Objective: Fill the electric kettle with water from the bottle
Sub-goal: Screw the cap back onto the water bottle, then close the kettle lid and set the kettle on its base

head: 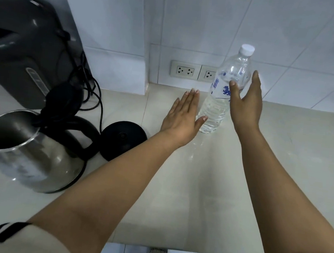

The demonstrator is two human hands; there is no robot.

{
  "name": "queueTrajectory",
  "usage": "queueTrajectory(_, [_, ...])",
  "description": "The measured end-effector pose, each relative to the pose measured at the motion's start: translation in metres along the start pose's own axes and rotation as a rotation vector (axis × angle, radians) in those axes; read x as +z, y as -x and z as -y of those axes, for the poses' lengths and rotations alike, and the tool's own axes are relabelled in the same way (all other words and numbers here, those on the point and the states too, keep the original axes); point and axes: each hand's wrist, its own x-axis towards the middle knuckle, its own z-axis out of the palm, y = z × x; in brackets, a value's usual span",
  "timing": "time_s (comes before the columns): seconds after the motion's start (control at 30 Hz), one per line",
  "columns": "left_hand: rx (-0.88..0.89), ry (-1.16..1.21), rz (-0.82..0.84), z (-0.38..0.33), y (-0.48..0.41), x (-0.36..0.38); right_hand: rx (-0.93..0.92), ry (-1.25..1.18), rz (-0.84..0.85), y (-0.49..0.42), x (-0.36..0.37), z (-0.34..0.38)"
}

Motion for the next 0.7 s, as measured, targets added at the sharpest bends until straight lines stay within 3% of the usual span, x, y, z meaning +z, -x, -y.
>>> queueTrajectory(0.13, [-0.02, -0.024, 0.032, 0.014, 0.049, -0.008, 0.023, 0.063, 0.02, 0.049, 0.001, -0.001])
queueTrajectory(0.37, [-0.086, -0.095, 0.037, 0.046, 0.156, -0.032, -0.018, 0.181, 0.234, 0.15, 0.028, 0.011])
queueTrajectory(0.7, [-0.145, -0.147, -0.191, 0.108, 0.279, -0.087, -0.157, 0.05, 0.386, 0.238, 0.077, 0.087])
